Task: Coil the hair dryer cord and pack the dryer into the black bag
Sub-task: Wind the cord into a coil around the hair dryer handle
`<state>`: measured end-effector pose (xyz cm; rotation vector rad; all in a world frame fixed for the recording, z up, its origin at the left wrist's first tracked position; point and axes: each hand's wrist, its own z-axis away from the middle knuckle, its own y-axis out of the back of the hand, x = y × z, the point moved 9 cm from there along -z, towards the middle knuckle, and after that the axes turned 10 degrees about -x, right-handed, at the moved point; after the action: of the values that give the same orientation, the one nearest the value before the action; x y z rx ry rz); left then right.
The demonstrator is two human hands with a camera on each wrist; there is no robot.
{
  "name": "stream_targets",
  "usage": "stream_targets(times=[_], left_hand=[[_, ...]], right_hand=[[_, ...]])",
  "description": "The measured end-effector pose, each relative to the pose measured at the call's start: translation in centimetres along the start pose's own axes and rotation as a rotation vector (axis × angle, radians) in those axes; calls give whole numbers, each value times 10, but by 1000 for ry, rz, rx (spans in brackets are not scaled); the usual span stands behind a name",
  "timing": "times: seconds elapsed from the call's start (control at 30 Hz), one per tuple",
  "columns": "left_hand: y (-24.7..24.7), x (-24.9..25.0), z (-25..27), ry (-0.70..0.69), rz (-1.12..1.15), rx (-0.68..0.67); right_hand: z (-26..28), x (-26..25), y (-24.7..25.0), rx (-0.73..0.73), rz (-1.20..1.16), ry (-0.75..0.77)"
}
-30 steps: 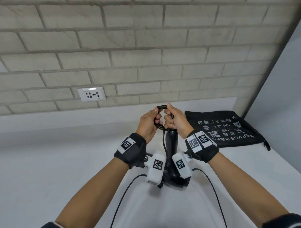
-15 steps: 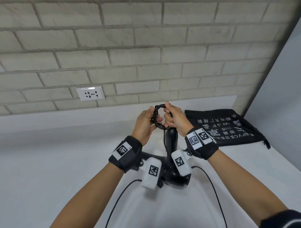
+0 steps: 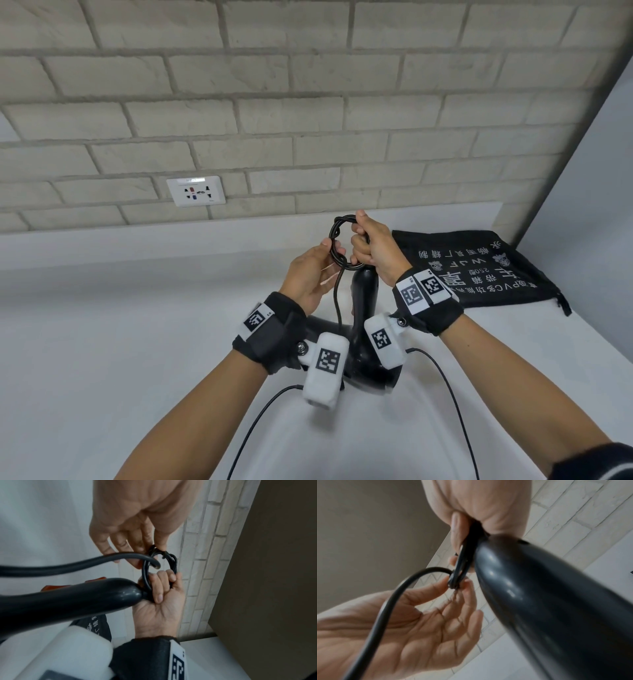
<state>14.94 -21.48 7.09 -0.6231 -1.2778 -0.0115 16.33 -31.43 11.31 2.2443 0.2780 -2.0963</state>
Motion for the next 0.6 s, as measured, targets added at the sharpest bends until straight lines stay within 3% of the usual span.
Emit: stream_targets(times=[0.17,0.37,0.6], left_hand=[[-6,1,1,38,-81,-87],[-9,8,2,-17,-200,-220],[-3,17,1,-57,-239,-265]], right_hand=[[3,-3,2,16,-35,30],[3,-3,1,-13,0,32],[16,5,8,-24,120,44]])
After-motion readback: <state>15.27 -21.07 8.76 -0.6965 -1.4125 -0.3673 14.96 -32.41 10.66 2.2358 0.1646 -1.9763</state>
